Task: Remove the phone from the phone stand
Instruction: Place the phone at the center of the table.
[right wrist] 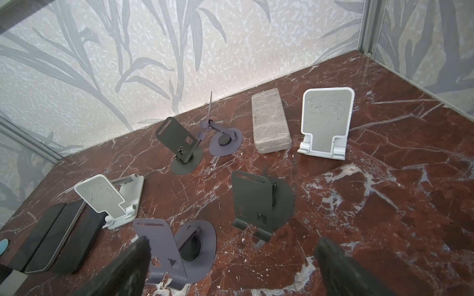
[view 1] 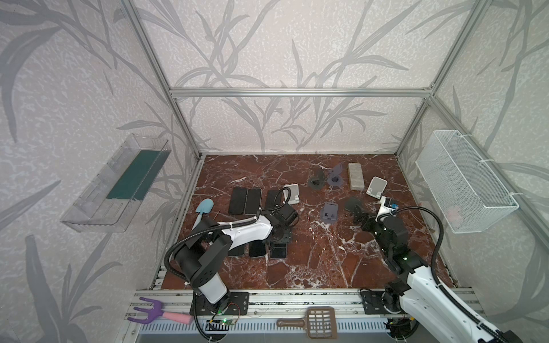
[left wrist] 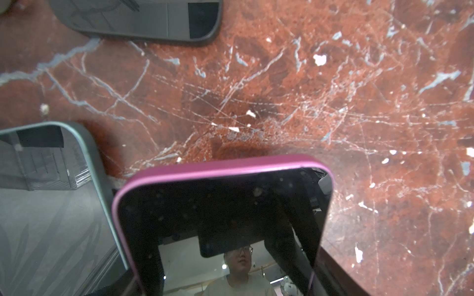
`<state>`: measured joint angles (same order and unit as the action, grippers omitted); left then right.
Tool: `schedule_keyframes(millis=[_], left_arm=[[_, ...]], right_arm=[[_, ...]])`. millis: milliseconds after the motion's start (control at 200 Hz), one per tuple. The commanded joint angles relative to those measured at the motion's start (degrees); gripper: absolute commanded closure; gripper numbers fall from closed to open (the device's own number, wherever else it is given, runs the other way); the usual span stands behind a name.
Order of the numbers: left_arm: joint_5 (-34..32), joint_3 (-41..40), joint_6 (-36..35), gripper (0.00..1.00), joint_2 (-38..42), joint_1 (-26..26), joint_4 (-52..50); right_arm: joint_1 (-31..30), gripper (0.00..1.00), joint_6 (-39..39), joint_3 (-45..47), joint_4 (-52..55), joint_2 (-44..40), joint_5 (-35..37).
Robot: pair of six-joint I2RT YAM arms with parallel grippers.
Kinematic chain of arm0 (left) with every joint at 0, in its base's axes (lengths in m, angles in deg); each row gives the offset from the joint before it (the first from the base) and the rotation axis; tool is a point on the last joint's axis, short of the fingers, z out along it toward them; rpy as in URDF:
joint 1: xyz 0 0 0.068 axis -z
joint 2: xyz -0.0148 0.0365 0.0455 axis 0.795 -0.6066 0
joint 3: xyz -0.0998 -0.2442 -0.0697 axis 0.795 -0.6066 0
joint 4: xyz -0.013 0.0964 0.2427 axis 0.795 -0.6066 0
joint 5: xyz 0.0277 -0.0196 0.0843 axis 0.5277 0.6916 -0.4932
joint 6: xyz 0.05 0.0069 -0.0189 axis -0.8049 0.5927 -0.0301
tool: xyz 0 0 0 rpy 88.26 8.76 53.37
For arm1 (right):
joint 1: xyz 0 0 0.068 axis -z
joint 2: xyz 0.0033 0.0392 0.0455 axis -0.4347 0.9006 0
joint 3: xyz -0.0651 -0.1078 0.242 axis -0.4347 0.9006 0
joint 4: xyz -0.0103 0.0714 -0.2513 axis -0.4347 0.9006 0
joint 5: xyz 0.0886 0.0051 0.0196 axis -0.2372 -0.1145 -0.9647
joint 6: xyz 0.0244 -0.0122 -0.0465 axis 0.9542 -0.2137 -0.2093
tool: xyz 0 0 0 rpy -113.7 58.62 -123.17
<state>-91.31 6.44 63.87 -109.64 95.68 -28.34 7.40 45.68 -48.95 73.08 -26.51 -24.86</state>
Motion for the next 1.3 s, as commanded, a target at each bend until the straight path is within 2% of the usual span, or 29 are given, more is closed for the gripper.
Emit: schedule_keyframes(millis=[0, 95, 330, 680, 870, 1055, 1175, 1295], left_arm=[[3.2, -1.1, -0.4, 0.24, -0.8, -0.6, -1.3], [-0.4, 0.7, -1.5, 0.24, -2.0, -0.7, -5.7], [-1.0, 1.9, -1.1, 0.24, -3.2, -0.7, -8.5], [-3.1, 0.2, 2.7, 0.21, -2.1, 0.5, -6.8], [-3.8, 2.0, 2.2, 0.21, -2.1, 0.6, -7.3], [-6.5, 6.1, -2.0, 0.16, 4.1, 0.6, -11.1], [-9.0, 10.1, -5.1, 0.1, 10.1, 0.6, -15.2], [-10.8, 12.4, -9.3, 0.09, 17.3, 0.6, -15.2]], right_arm=[[0.3, 0.01, -0.3, 0.0, -1.2, -0.5, -0.3], [0.3, 0.01, -0.3, 0.0, -1.5, -0.1, -0.5], [0.3, 0.01, -0.3, 0.0, -1.1, -0.8, -0.5], [0.3, 0.01, 0.0, -0.1, -1.4, -0.2, -1.5], [0.3, 0.01, -0.1, -0.3, -1.1, -0.4, -1.7], [0.3, 0.01, 0.0, -0.4, -1.7, 0.9, -2.5], [0.3, 0.01, -0.2, -1.3, -1.0, 0.8, -3.7], [0.3, 0.01, -2.3, -2.7, 1.7, -1.2, -4.4]])
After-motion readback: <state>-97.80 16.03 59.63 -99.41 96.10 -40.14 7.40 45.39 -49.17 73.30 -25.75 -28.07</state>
